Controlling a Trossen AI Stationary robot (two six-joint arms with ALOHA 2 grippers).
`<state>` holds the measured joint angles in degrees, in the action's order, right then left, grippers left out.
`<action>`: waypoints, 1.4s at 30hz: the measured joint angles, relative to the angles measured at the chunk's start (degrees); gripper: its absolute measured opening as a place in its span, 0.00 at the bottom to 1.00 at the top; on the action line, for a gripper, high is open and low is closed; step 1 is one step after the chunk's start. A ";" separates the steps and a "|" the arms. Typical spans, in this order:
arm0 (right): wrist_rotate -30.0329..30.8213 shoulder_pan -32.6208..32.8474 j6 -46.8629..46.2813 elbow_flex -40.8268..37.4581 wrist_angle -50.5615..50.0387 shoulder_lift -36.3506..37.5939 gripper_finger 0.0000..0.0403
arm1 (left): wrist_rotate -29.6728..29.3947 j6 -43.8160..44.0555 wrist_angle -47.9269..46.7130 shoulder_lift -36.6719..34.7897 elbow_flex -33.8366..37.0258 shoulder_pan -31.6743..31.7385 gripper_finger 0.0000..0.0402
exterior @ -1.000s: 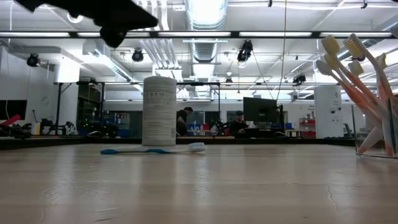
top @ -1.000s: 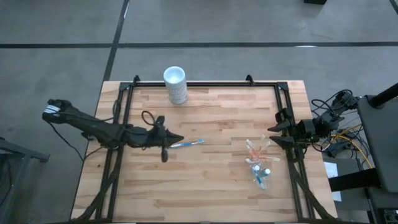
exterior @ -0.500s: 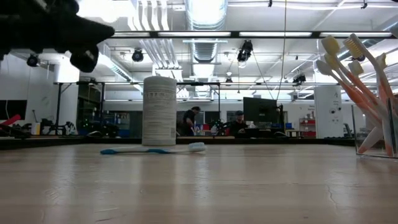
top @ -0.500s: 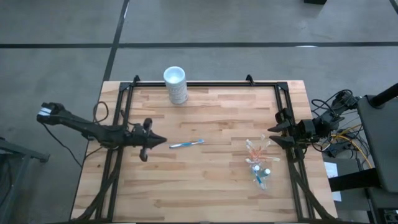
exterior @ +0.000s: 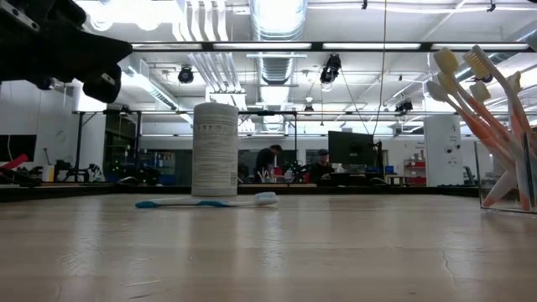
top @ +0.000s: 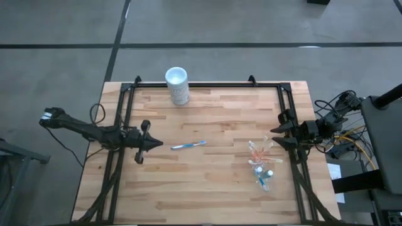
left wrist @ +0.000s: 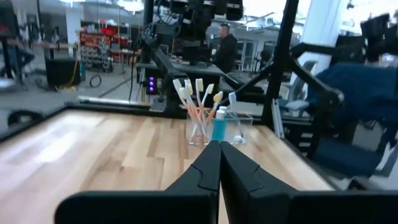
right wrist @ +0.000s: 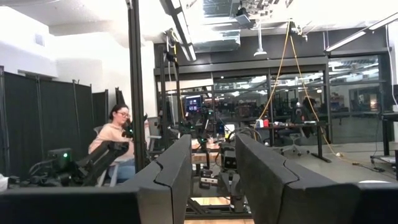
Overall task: Pick & Place toothbrushing station
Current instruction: Put the blue toothbrush into the bottom section of the transparent organizer
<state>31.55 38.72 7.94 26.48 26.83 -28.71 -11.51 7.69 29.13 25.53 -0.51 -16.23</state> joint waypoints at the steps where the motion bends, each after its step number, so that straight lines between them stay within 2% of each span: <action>1: 0.00 0.02 0.00 0.00 0.00 0.00 0.30 | 0.04 -1.68 -0.85 -0.40 0.00 0.00 0.02; 6: 0.00 0.01 -0.01 0.00 0.00 0.00 0.29 | 0.04 -6.88 -2.40 -1.60 0.01 0.00 0.01; 17: 0.00 0.01 -0.01 0.00 0.00 0.00 0.28 | 0.00 -1.79 -2.65 -1.91 0.04 0.00 0.05; 42: 0.00 0.01 0.27 0.00 0.00 0.00 0.28 | -0.07 -1.66 -2.63 -1.89 0.13 0.00 0.04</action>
<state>31.55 38.74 8.21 26.48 26.83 -28.70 -11.57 6.03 26.50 23.64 -0.38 -16.23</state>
